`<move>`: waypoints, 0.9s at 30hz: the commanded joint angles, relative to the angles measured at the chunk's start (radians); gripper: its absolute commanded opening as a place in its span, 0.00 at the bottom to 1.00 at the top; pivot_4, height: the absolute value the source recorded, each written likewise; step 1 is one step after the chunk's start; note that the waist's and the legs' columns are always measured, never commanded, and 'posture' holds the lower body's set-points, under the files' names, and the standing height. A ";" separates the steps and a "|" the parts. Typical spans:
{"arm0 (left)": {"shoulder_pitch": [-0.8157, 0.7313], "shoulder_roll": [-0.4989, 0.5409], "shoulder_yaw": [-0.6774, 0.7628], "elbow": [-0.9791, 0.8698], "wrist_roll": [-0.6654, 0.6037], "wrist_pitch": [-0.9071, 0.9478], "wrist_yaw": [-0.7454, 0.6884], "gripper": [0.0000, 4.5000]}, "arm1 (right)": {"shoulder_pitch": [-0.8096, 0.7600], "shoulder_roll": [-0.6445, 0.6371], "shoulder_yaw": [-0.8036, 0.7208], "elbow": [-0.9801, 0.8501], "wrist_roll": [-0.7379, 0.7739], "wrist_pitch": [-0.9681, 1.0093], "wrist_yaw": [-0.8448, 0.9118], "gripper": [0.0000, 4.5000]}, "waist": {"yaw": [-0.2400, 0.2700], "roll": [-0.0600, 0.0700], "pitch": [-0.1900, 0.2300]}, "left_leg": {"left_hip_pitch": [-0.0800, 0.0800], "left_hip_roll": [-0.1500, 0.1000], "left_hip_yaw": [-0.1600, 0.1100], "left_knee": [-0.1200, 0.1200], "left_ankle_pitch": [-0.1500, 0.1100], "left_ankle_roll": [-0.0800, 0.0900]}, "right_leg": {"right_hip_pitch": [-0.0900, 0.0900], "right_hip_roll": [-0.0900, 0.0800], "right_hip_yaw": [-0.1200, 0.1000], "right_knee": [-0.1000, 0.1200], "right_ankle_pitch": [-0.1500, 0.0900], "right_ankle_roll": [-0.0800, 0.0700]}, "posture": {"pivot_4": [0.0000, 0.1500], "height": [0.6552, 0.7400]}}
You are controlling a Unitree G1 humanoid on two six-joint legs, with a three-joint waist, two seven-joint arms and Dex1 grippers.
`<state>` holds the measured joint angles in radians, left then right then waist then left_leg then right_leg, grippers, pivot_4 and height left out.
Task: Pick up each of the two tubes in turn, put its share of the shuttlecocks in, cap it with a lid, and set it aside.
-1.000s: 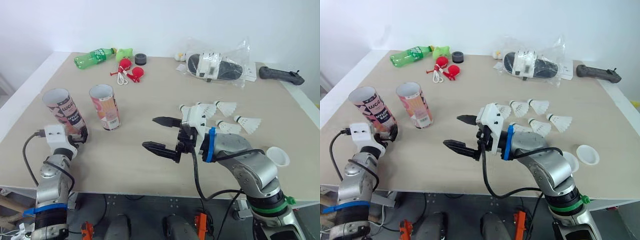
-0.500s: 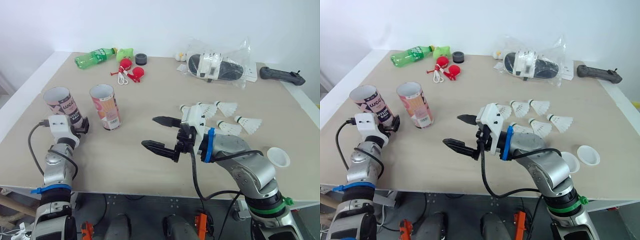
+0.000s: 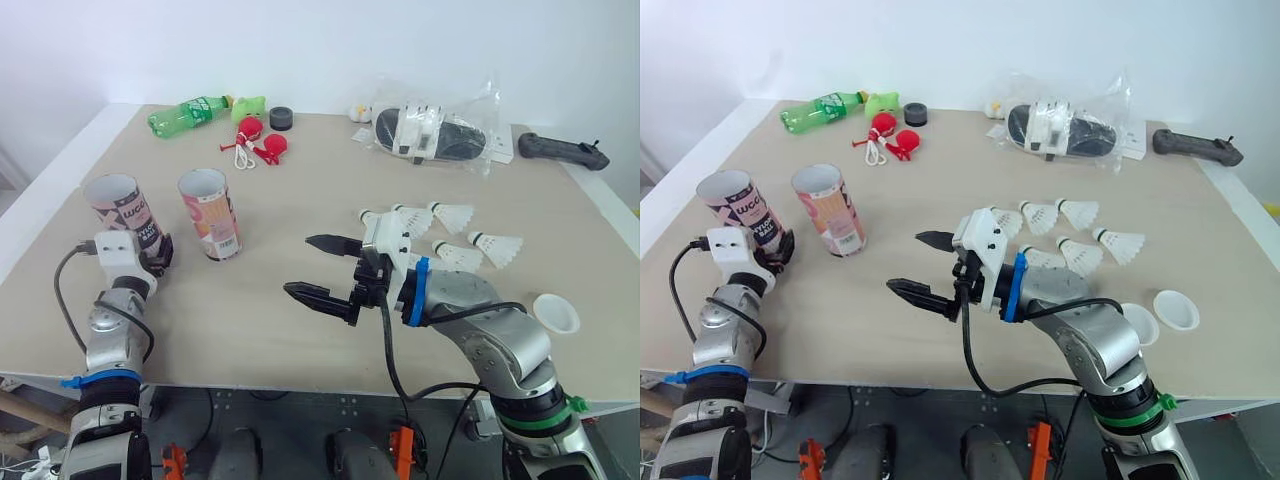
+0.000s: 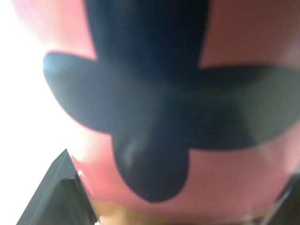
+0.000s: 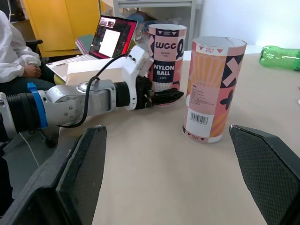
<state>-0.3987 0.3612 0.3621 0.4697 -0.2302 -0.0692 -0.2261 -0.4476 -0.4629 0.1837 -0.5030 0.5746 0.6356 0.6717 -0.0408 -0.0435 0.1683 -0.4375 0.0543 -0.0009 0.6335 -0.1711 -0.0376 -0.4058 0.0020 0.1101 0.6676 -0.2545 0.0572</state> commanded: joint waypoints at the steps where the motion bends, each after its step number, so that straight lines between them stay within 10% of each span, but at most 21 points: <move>1: 0.012 0.025 0.061 -0.160 -0.093 -0.023 -0.032 0.74 | -0.002 -0.012 -0.058 -0.041 0.030 0.003 0.003 1.00 | -0.002 0.000 0.000 | 0.000 0.000 0.000 0.000 0.000 0.000 | 0.000 0.000 0.000 0.000 0.000 0.000 | 1.00 1.00; 18: -0.229 0.339 -0.088 -0.861 -0.650 0.638 -0.302 0.74 | -0.036 -0.197 -0.349 -0.085 0.331 0.162 0.028 1.00 | -0.005 -0.002 0.002 | -0.001 0.001 0.000 0.000 0.001 -0.001 | 0.000 0.000 -0.002 0.000 -0.003 0.003 | 1.00 1.00; 27: -0.107 0.542 -0.376 -0.855 -0.502 0.739 -0.645 0.74 | 0.142 -0.515 -0.604 -0.064 0.441 0.323 0.088 1.00 | -0.005 0.000 0.003 | -0.001 0.000 -0.001 -0.007 0.001 -0.001 | -0.002 0.000 -0.002 0.000 -0.006 -0.002 | 1.00 1.00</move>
<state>-0.5101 0.8787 0.0204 -0.3855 -0.7949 0.6835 -0.8093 -0.3148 -0.9467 -0.3605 -0.5530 1.0073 0.9333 0.7372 -0.0460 -0.0432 0.1714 -0.4372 0.0539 -0.0015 0.6247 -0.1706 -0.0383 -0.4074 0.0015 0.1087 0.6673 -0.2611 0.0537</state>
